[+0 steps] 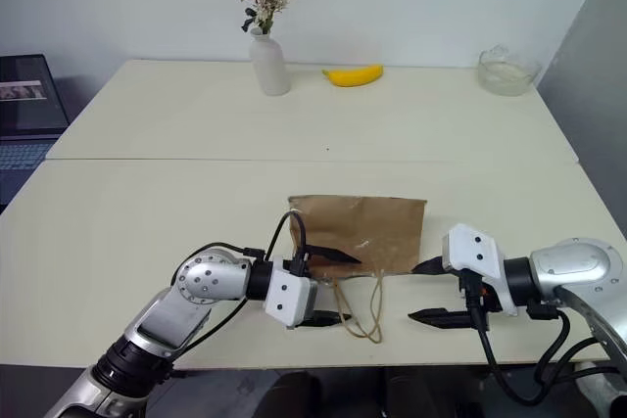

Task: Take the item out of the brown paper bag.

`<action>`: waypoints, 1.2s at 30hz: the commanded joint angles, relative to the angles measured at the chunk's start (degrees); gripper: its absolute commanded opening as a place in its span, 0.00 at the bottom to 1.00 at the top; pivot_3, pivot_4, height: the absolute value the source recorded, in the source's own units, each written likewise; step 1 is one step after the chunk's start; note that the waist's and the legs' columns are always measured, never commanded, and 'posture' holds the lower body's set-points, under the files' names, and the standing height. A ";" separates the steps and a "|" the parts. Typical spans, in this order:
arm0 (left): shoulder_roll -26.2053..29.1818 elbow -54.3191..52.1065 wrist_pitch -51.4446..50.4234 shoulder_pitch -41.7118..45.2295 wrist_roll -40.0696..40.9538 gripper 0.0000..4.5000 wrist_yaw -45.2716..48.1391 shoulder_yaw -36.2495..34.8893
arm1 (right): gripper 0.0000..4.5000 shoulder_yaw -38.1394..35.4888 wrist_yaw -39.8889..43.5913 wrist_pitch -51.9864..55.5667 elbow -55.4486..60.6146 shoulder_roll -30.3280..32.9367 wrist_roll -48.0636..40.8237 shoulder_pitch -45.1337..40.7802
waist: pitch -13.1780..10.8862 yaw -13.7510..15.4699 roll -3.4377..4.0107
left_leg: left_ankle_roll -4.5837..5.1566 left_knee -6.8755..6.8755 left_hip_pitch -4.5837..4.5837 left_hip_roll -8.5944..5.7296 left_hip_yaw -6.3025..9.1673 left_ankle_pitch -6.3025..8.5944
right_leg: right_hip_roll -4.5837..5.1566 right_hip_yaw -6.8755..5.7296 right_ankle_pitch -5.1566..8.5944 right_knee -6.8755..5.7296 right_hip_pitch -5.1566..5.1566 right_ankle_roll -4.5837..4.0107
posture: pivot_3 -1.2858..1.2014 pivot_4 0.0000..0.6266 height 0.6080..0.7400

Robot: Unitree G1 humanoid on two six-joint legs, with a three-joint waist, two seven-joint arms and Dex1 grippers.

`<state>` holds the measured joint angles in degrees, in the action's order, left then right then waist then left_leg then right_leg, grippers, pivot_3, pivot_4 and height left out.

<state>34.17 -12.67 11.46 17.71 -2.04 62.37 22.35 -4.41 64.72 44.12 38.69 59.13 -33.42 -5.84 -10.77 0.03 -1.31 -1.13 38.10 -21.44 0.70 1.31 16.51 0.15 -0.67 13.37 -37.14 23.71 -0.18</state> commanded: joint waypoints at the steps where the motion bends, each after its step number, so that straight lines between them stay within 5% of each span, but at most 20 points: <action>1: -0.34 -2.29 -2.38 0.83 2.30 1.00 1.25 0.71 | 0.76 -0.88 0.22 -1.09 1.96 1.07 -1.05 0.69 | 0.00 0.00 0.00 | 0.00 0.00 0.00 0.00 -0.01 0.00 | 0.00 0.00 0.00 0.00 0.00 0.00 | 0.52 0.24 1.00; 9: 1.76 -7.53 -15.51 2.21 10.18 1.00 5.84 -1.22 | 0.76 -0.54 0.40 -1.18 2.57 1.42 -1.19 1.47 | 0.00 -0.07 0.00 | 0.00 0.04 0.00 0.00 0.01 0.00 | -0.02 0.01 0.00 -0.01 -0.02 0.00 | 0.52 0.24 1.00; 25: -1.56 -0.97 -5.53 2.96 1.66 1.00 1.41 2.49 | 0.76 1.42 -0.27 -1.78 3.29 1.30 -0.96 0.67 | 0.01 -0.02 0.00 | 0.00 0.06 0.07 0.00 0.02 0.00 | -0.03 0.02 -0.01 -0.04 -0.09 0.00 | 0.52 0.24 1.00; 28: -2.70 -0.24 -5.08 3.58 2.00 0.87 1.36 2.82 | 0.77 1.89 -0.21 -2.01 3.31 1.35 -0.64 0.66 | 0.01 -0.01 0.00 | 0.00 0.06 0.10 0.00 0.01 0.00 | -0.03 0.00 -0.01 -0.04 -0.12 0.00 | 0.52 0.24 1.00; 36: -4.08 -4.37 -13.05 3.76 7.81 0.33 2.07 0.91 | 0.77 3.80 -0.86 -2.44 3.56 1.25 0.32 1.07 | 0.01 -0.04 0.00 | 0.00 0.06 0.17 -0.01 0.02 0.00 | -0.03 0.02 -0.01 -0.05 -0.19 0.00 | 0.52 0.24 1.00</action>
<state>30.91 -13.45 1.43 20.73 2.59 64.57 24.81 -0.67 64.10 42.77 40.38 59.98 -32.97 -4.71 -10.76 -0.01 -1.31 -1.13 38.16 -21.25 0.70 1.34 16.50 0.12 -0.65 13.36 -37.20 23.51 -0.17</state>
